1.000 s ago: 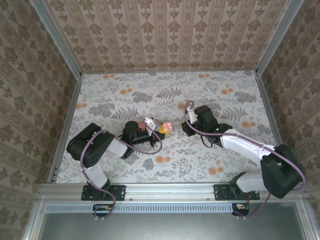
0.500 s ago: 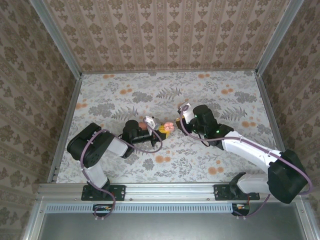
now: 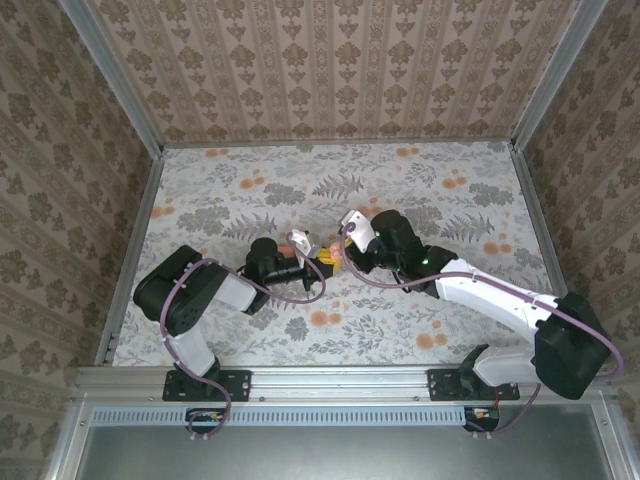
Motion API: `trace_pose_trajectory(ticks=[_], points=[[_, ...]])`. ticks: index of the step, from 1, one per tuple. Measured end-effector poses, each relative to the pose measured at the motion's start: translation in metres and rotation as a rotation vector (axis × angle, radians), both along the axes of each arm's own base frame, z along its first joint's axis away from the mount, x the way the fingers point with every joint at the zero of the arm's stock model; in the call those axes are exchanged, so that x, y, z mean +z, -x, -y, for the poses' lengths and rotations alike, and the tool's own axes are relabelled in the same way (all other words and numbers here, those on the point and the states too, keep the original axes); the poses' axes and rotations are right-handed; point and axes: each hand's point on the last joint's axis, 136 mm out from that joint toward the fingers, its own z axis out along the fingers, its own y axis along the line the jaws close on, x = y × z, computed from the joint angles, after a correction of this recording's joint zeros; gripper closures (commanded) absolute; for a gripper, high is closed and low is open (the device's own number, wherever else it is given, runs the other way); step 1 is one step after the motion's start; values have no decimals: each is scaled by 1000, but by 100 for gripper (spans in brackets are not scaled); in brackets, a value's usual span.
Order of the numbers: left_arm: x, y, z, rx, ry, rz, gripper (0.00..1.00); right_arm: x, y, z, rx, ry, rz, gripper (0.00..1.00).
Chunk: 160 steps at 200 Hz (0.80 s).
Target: Insert the wireless bluetooth earbuds into the charging case
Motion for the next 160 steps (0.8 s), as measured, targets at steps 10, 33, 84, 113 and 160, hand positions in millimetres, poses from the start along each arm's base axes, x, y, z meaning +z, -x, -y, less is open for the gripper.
trace_pose_trajectory(ticks=[10,33,84,113,160], points=[[1,0,0,-2,2,-1,89,-2,0,-1,6,16,2,83],[2,1,0,-4,4,1,89,-7,-1,-2,12,44,5,83],[11,2,0,-7,19,15,89,-10,-1,-6,31,83,23,83],[12,2,0,-7,21,18,89,-9,-1,-6,34,94,36,83],[11,2,0,-10,17,12,89,-10,2,-7,53,114,40,83]])
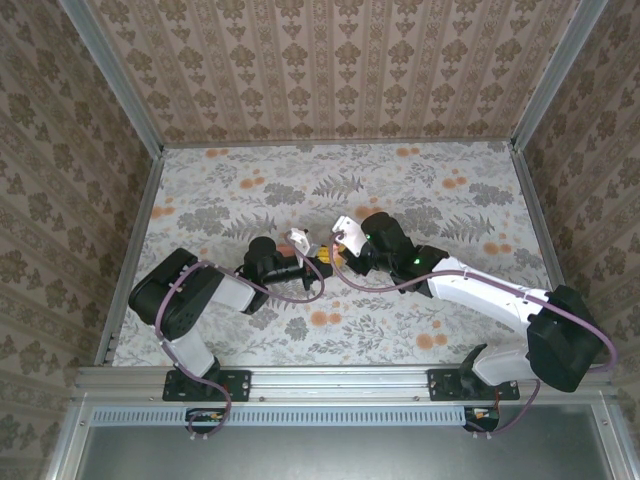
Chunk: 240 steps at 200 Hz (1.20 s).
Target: Insert the wireless bluetooth earbuds into the charging case
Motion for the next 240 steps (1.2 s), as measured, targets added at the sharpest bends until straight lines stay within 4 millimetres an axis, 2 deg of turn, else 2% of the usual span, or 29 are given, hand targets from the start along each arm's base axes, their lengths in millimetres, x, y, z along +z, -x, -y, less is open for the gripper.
trace_pose_trajectory(ticks=[71,126,181,240], points=[[0,0,0,0,-2,-3,89,-2,6,-5,32,-10,-21,79],[-1,1,0,-6,-2,-4,89,-1,8,-5,30,-23,-34,68],[2,0,0,-3,4,5,90,25,21,-12,62,-141,-51,57],[2,0,0,-3,4,5,90,40,22,-10,45,-257,-110,54]])
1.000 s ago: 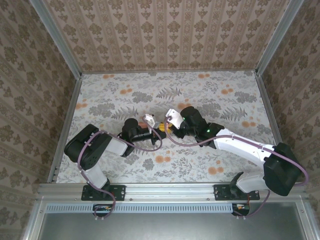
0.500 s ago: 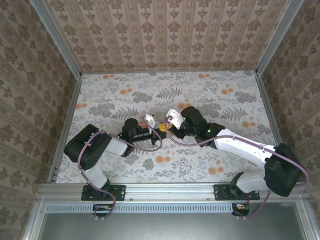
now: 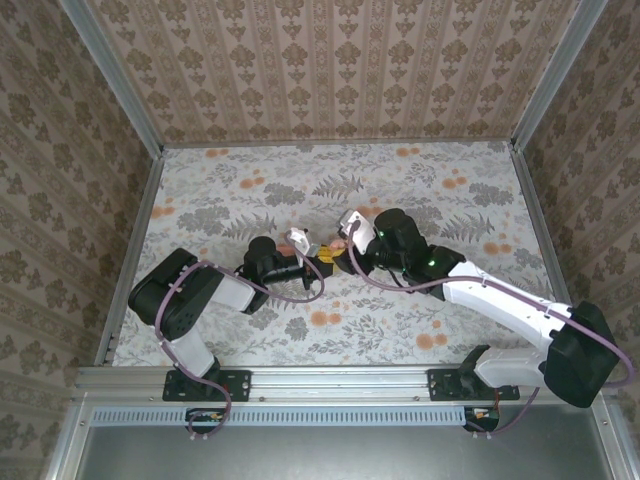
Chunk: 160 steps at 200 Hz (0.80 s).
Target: Insert the wireless bluetooth earbuds into the charging case
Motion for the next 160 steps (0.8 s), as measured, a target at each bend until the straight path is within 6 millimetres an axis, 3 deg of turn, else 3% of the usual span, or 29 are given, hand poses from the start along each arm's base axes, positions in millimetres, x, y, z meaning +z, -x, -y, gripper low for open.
trace_pose_trajectory(ticks=[72,126,160], points=[[9,1,0,-1,11,35,90,8,-14,25,-107,-210,-226,58],[9,1,0,-2,11,43,90,16,-3,21,-109,-263,-355,62],[9,1,0,-2,10,43,90,7,-1,20,-124,-259,-412,65]])
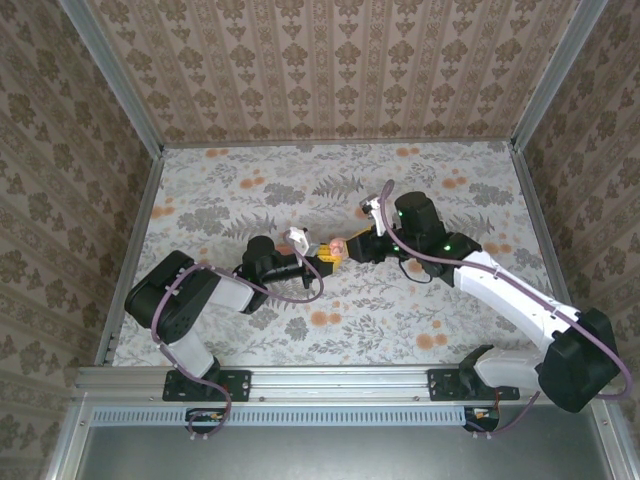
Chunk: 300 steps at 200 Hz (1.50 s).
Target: Insert the wireless bluetooth earbuds into the charging case
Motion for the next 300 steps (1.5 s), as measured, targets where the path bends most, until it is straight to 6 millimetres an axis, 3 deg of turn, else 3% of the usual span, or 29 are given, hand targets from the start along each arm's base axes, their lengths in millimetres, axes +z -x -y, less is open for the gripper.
trace_pose_trajectory(ticks=[66,300], points=[[0,0,0,0,0,0,90,-27,-8,-8,-7,-46,-157,66],[2,0,0,-1,2,12,90,-21,-18,-6,-24,-91,-156,64]])
